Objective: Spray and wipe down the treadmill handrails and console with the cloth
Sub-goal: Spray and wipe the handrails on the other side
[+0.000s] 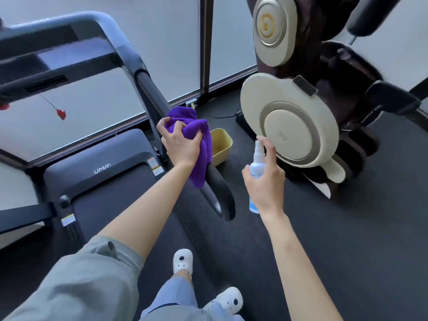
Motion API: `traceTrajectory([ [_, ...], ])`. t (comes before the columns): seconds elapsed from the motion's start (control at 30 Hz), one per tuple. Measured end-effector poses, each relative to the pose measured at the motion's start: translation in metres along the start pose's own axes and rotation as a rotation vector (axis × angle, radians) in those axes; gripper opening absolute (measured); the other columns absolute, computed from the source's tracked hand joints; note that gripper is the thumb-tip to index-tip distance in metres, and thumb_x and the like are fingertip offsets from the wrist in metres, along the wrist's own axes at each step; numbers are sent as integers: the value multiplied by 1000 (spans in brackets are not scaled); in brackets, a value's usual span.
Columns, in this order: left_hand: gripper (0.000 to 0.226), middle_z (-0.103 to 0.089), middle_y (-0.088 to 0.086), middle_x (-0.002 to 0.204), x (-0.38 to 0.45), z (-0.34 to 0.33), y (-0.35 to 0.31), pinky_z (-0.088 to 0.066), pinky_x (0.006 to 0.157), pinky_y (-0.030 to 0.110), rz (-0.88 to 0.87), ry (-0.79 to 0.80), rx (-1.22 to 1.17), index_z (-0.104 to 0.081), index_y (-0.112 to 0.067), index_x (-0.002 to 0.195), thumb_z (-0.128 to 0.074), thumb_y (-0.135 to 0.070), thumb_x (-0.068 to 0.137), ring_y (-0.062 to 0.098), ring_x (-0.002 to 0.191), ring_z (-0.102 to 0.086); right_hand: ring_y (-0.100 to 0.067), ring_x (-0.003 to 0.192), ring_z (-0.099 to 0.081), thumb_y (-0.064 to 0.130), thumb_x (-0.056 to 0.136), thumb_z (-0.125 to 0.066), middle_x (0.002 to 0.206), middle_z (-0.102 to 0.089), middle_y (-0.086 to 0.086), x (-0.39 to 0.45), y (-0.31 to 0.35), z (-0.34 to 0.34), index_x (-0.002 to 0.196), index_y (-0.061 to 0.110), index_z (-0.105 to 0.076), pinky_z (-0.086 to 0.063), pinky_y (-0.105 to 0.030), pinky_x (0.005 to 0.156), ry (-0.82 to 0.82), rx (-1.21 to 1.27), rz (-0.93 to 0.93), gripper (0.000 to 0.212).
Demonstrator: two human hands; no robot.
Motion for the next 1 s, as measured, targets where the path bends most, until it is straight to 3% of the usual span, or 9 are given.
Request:
traceTrajectory([
  [0.13, 32, -30, 2, 140, 42, -2, 0, -46, 85, 38, 81, -45, 47, -54, -16, 90, -72, -40, 79, 33, 110, -50, -26, 66, -53, 2, 81, -59, 78, -58, 3, 22, -1, -9, 137, 27, -42, -52, -42, 64, 56, 22, 39, 64],
  [0.4, 31, -31, 3, 136, 128, 1, 5, -44, 85, 38, 121, -71, 141, -55, -21, 92, -72, -40, 75, 34, 108, -51, -20, 71, -53, 3, 82, -62, 89, -58, 5, 85, 8, -36, 138, 27, -42, -48, -32, 68, 64, 30, 135, 64],
  [0.6, 30, -31, 1, 135, 157, 6, 2, -39, 78, 31, 152, -88, 176, -53, -23, 91, -71, -40, 75, 32, 109, -51, -22, 62, -51, 4, 81, -61, 75, -55, 1, 118, 20, -61, 138, 28, -43, -51, -38, 63, 107, 73, 200, 63],
  [0.7, 30, -32, 1, 133, 158, 4, 5, -43, 80, 33, 146, -108, 193, -53, -24, 90, -72, -41, 74, 31, 107, -53, -24, 65, -56, 2, 80, -62, 69, -51, 7, 128, 21, -75, 138, 26, -44, -54, -44, 68, 164, 97, 261, 66],
  [0.77, 30, -33, 0, 133, 158, 3, 7, -44, 84, 34, 125, -127, 202, -52, -25, 89, -73, -40, 73, 31, 107, -54, -23, 64, -56, 2, 80, -64, 66, -49, 13, 136, 17, -85, 139, 25, -44, -53, -43, 69, 204, 102, 317, 67],
  [0.87, 30, -35, 0, 132, 158, 2, 10, -43, 88, 33, 117, -159, 214, -55, -25, 92, -74, -39, 73, 29, 105, -56, -20, 58, -51, 3, 79, -63, 66, -54, 1, 151, 5, -100, 138, 28, -45, -51, -38, 64, 246, 164, 365, 66],
  [1.0, 38, -37, 0, 132, 159, 2, 15, -37, 88, 27, 121, -182, 254, -61, -24, 105, -74, -40, 73, 22, 99, -55, -10, 52, -45, 1, 78, -62, 56, -42, 9, 166, -23, -129, 136, 27, -45, -49, -35, 59, 345, 279, 516, 65],
])
Point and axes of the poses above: each hand's wrist, its own x-axis towards the middle knuckle, its own z-axis out of the back of the hand, y = z × x, the point moved 3 cm from there along x, towards the middle knuckle
